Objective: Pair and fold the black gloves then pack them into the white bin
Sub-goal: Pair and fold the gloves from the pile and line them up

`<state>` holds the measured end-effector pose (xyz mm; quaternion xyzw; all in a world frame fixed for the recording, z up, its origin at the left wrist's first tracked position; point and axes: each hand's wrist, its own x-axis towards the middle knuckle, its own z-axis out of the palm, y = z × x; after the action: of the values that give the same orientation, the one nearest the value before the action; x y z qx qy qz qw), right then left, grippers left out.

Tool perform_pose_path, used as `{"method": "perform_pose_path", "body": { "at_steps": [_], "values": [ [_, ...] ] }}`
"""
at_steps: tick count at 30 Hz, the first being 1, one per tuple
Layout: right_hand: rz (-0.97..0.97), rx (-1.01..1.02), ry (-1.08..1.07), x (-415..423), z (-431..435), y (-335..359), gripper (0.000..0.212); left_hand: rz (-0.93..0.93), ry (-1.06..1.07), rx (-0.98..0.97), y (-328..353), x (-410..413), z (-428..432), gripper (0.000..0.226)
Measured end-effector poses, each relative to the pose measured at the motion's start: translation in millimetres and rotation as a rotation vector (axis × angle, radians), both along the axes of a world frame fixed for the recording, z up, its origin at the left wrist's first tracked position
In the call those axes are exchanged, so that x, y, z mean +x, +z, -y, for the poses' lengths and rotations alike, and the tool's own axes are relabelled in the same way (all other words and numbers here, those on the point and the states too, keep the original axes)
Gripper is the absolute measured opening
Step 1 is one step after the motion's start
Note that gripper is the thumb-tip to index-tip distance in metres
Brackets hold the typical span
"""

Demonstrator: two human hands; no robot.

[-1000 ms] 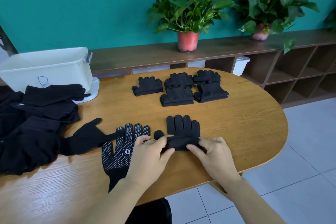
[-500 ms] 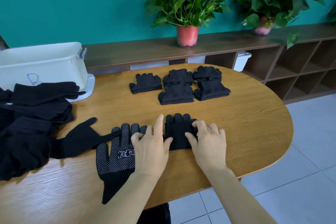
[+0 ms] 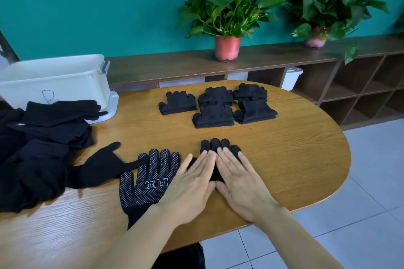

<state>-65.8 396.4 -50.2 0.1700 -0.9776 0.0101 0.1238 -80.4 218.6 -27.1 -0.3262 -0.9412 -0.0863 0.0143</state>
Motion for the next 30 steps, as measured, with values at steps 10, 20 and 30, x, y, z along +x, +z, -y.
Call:
{"method": "perform_pose_path", "body": {
  "at_steps": [10,20,30],
  "values": [
    [0.108,-0.097,0.024,-14,-19,10,0.100,0.003,0.055,-0.176,-4,-20,5,0.095],
    [0.161,-0.178,0.046,-23,-22,26,0.098,-0.184,-0.081,-0.100,-4,-40,12,0.054],
    [-0.196,-0.270,-0.001,-29,-20,-1,0.059,-0.277,-0.079,0.045,-2,-46,6,0.054]
  ]
}}
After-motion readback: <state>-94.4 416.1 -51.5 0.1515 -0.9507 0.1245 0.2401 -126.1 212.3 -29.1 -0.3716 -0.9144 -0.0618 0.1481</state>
